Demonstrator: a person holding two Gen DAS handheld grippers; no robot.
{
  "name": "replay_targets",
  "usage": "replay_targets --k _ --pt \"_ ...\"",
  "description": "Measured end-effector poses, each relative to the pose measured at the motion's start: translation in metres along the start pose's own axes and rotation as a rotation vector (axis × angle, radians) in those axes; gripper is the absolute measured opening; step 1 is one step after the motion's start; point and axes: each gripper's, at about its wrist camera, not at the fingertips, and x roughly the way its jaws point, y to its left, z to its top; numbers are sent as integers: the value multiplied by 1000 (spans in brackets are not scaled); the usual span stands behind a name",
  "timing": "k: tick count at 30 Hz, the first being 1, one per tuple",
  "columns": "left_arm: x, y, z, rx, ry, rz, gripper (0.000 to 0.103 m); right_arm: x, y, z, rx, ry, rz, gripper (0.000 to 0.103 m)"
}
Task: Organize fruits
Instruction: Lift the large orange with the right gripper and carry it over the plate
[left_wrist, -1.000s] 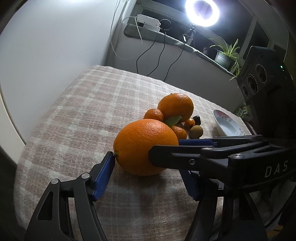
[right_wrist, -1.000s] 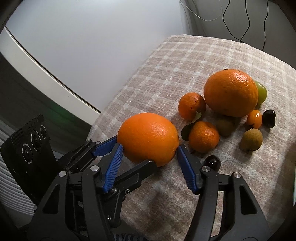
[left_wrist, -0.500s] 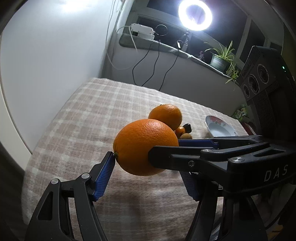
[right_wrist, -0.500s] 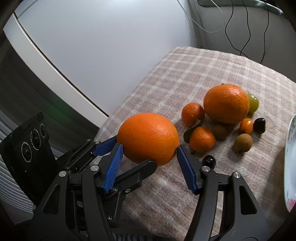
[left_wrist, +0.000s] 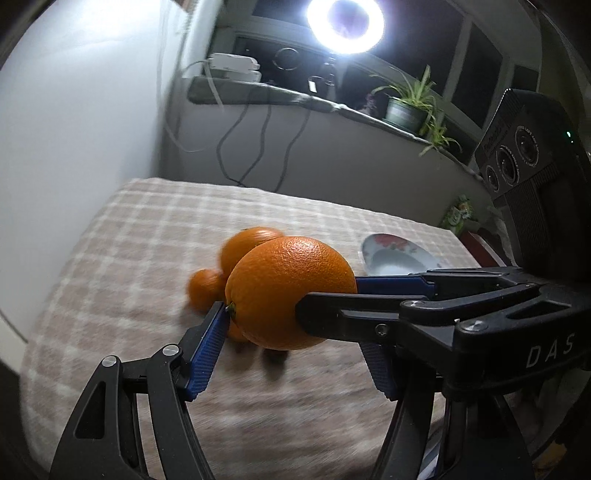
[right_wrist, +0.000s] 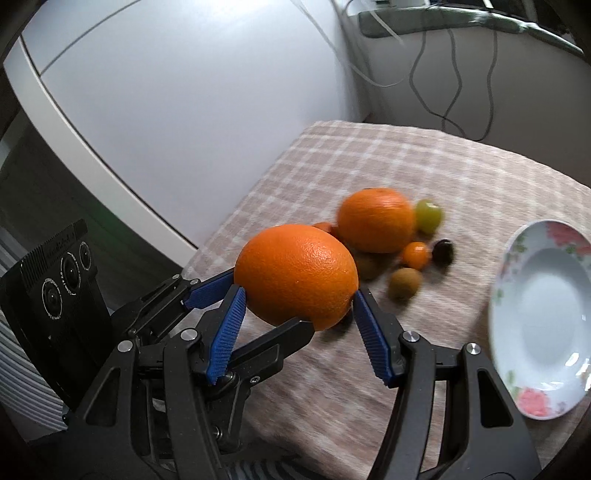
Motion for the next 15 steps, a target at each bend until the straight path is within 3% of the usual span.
replay_targets --k 15 --pt "64 -74 22 70 50 -121 68 -51 -97 -10 139 -54 -79 63"
